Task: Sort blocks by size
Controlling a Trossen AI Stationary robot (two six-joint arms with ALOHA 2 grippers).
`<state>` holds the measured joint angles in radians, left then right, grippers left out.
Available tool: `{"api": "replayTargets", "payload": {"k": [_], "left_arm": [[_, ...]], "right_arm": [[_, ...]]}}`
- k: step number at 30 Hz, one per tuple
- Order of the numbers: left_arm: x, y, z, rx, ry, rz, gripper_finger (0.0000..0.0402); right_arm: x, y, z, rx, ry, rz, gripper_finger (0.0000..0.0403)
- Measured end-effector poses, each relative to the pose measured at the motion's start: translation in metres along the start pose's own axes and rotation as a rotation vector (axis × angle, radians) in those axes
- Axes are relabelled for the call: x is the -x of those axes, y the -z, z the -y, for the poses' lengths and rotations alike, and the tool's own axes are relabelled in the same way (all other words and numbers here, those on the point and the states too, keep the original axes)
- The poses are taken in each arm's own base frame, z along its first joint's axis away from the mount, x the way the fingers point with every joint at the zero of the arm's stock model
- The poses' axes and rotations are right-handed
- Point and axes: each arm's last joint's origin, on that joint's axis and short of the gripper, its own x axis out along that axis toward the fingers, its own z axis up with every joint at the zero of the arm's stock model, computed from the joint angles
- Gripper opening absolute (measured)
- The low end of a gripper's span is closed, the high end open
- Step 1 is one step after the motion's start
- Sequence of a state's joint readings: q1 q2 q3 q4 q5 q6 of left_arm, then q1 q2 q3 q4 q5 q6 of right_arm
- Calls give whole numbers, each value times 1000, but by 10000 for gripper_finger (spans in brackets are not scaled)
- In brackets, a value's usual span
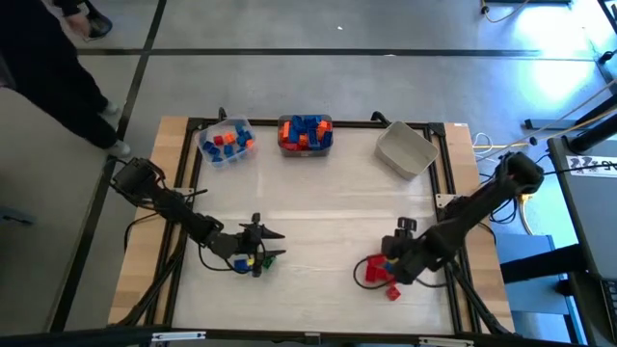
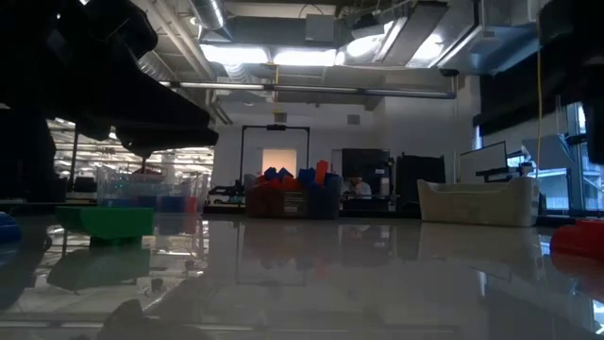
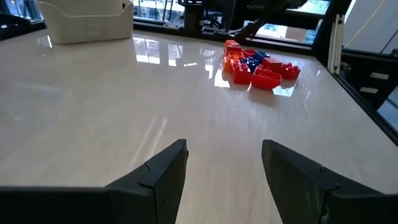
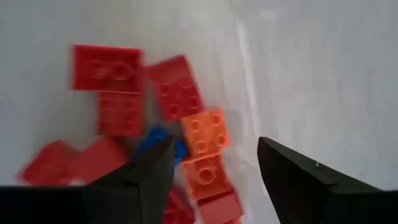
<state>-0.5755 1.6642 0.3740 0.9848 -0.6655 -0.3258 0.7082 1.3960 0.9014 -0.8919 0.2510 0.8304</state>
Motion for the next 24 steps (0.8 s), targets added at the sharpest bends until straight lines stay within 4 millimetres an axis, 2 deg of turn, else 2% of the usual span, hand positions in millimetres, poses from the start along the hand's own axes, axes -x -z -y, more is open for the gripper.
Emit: {"api": "replayTargets", "payload": {"k": [7,14,19,24], "left_arm": [[0,0,0,-1,-1,-1,196],[0,1,0,-5,-2,-4,196],[0,1,0,-7,-3,-8,196],[0,1,0,-7,-3,-8,196]], "right_arm": [[-23,0,-8,74,77,-50,230],[-33,-3,-14,104,59,-44,230],[-38,-8,-7,105,93,-68,230],[-48,-5,-4,104,31,-111,230]]}}
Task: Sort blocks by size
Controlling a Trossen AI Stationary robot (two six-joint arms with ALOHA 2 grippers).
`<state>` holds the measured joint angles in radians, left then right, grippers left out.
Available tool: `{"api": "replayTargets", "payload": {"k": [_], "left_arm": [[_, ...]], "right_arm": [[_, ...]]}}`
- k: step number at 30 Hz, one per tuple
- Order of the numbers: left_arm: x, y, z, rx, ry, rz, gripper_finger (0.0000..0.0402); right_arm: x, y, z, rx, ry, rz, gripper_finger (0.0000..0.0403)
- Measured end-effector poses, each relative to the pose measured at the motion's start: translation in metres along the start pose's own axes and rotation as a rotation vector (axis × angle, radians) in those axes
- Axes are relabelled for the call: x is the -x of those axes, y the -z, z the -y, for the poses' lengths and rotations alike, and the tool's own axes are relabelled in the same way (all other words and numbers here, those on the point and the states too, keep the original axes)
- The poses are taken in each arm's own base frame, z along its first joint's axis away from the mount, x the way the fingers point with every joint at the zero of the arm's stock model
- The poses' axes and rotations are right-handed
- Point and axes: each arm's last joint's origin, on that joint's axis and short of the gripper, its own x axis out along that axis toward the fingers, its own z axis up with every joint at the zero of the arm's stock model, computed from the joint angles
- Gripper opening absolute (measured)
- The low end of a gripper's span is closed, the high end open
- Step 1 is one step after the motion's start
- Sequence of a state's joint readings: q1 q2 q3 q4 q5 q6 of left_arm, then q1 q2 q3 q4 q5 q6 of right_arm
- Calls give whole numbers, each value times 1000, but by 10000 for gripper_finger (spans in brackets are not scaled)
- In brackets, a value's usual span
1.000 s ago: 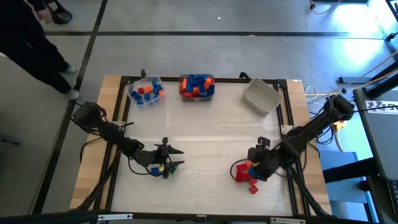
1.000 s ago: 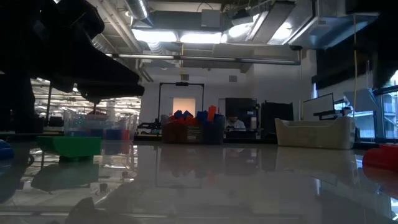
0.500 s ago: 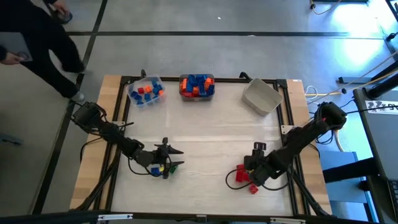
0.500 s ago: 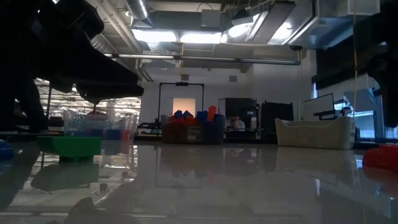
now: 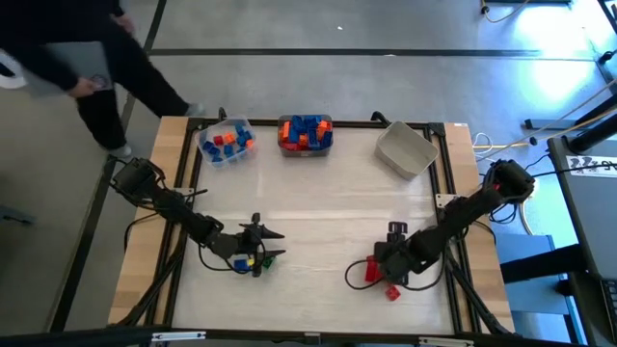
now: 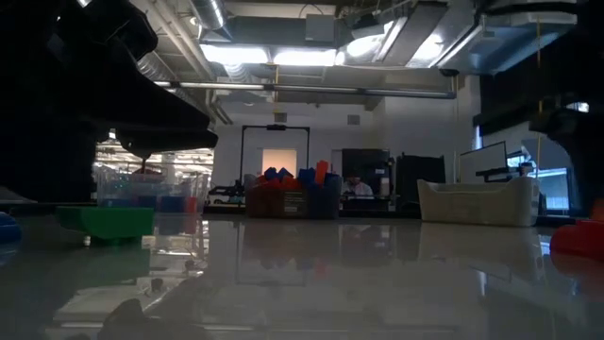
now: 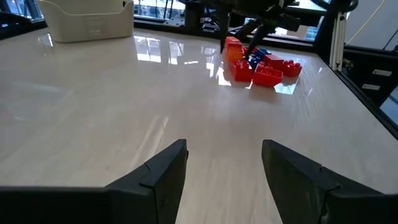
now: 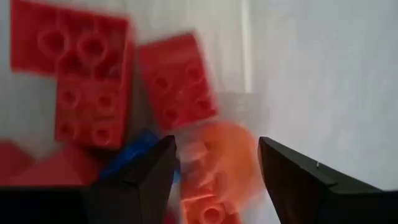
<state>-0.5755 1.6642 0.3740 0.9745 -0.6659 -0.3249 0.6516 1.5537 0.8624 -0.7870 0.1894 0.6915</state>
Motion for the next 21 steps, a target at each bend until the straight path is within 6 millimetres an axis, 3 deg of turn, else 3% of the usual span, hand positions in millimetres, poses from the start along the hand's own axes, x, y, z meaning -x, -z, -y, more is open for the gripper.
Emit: {"api": "replayTargets", "payload": {"k": [10,21], "left_arm": [[0,0,0,-8,0,0,196],[0,0,0,-7,0,1,196]], "right_arm": [[-11,9,4,-2,19,-21,223],[-18,11,5,-9,-1,28,106]]}}
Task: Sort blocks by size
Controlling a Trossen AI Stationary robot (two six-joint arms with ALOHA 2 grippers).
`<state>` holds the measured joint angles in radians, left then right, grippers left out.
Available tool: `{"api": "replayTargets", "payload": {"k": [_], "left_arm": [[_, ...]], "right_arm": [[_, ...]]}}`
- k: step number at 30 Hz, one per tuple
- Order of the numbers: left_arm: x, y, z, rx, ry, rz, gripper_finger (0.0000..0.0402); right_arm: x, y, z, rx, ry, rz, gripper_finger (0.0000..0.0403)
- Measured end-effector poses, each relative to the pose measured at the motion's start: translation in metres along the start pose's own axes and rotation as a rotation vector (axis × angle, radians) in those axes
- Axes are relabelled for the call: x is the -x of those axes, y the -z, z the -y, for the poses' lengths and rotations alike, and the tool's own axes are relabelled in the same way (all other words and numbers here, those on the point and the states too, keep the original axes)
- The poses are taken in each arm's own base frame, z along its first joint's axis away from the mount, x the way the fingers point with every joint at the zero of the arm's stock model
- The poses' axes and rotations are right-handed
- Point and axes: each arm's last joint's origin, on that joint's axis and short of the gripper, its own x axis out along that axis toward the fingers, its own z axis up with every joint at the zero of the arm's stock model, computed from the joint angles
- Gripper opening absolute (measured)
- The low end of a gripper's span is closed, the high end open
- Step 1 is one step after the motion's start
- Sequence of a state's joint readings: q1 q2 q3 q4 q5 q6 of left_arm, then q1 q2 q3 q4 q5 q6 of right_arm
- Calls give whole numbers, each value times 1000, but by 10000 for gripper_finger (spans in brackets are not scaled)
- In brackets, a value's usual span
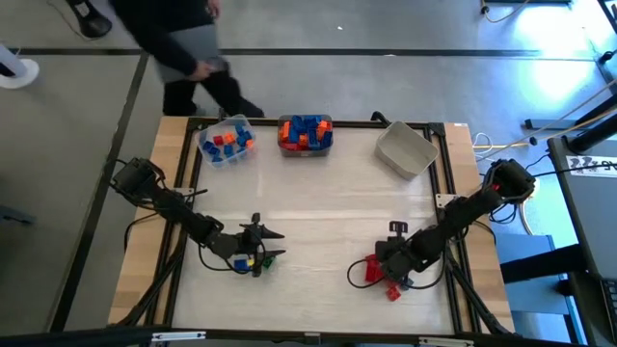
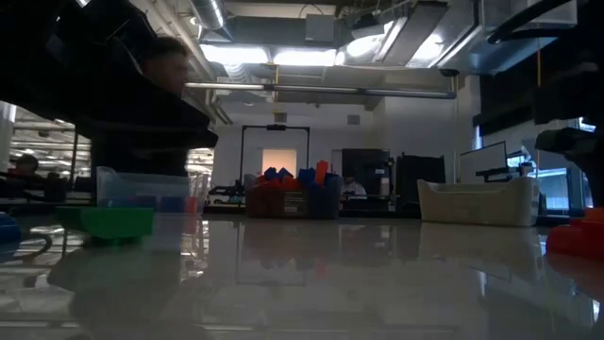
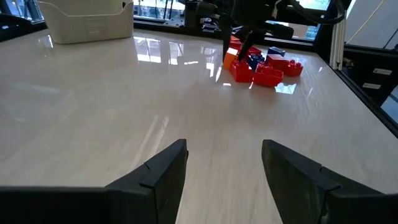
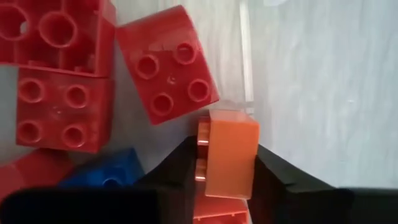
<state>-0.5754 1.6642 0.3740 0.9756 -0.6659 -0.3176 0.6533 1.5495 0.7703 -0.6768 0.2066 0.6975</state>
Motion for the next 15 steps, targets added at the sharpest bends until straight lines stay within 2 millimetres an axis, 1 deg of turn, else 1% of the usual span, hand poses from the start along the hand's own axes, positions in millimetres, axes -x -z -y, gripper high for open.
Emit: {"api": "replayTargets", "payload": {"k": [1,4,8,10,15], "left_arm": [[0,0,0,0,0,0,196],[0,0,0,0,0,0,196],[0,0,0,1,0,1,196],[0,0,0,1,0,1,196],[2,-3,1,6,10,8,196]], "right_arm": [[1,0,0,0,0,1,94],[6,-1,1,4,19,-19,91],[25,-10,1,38,86,-33,91],[34,-19,2,56,115,-8,91],[53,-53,12,100,172,133,91]]}}
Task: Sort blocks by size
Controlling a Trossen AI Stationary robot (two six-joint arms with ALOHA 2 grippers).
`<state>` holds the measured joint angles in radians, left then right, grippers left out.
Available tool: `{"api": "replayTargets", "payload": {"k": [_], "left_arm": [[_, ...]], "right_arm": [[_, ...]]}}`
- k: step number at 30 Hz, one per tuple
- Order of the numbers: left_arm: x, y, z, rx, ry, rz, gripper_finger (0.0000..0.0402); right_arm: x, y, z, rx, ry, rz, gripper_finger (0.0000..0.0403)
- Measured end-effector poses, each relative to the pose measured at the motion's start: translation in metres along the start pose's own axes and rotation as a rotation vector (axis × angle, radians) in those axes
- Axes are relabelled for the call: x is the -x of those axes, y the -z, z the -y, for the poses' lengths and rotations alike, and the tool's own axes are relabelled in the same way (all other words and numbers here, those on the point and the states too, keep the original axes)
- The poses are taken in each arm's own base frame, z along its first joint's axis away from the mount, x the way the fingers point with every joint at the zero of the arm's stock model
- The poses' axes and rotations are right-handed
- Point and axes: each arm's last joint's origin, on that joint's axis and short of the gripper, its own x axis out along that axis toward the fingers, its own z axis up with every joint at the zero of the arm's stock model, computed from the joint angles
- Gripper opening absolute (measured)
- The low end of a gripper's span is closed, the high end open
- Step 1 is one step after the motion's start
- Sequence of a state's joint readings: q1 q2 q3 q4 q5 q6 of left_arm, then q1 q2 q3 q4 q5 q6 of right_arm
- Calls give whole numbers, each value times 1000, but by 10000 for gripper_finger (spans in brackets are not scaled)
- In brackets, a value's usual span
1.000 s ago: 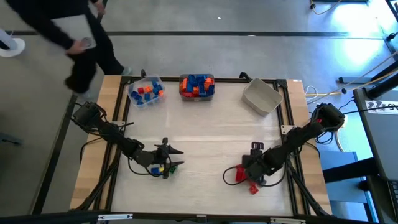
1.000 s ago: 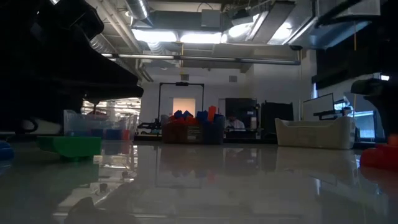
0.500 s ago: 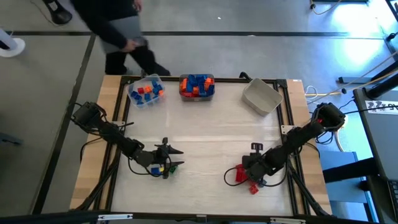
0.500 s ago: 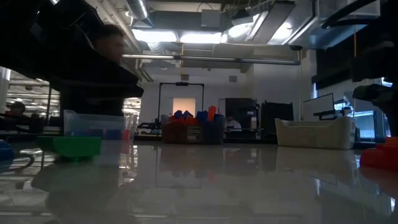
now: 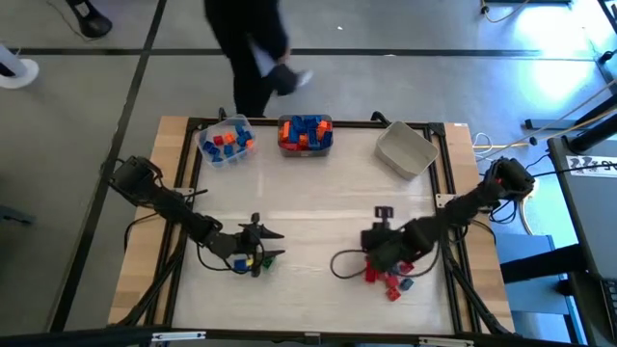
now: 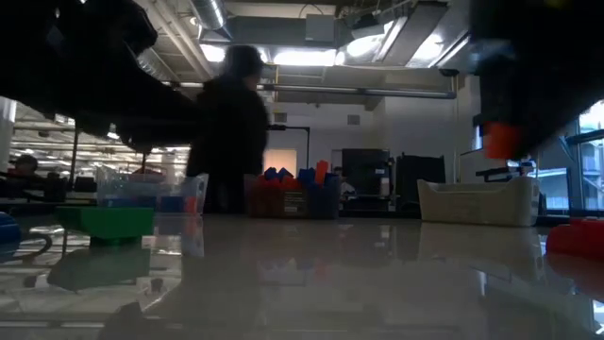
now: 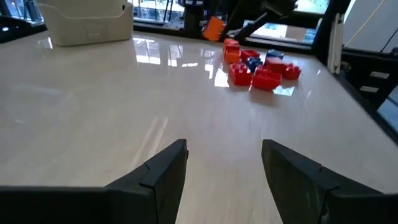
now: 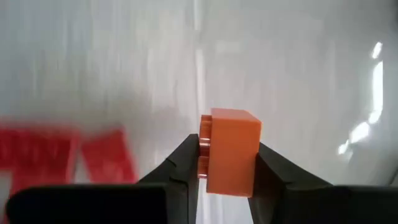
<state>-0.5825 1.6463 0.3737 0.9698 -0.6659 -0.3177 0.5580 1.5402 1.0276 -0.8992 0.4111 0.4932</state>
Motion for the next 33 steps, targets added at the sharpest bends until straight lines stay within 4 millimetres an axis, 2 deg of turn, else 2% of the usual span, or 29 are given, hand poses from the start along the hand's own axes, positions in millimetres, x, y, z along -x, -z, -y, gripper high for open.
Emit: {"api": "replayTargets", "payload": {"k": [5,8,12,19,24,30,33], "left_arm": [[14,-12,6,-25,38,-10,196],[24,-19,5,-34,-1,-17,196],[35,-30,-2,-34,-73,-25,196],[54,-66,-19,-37,-147,84,196],[68,-93,-37,-51,-280,192,196],[84,-119,-58,-53,-361,299,196],[92,-130,-67,-51,-398,349,196]], "right_arm": [[-2,-36,20,21,54,201,91],[-7,-55,38,27,74,300,91],[-14,-78,69,-13,116,421,91],[-24,-110,127,-123,109,664,91],[-48,-123,155,-162,117,765,91],[-80,-138,179,-192,92,848,92],[-94,-151,188,-200,90,855,92]]}}
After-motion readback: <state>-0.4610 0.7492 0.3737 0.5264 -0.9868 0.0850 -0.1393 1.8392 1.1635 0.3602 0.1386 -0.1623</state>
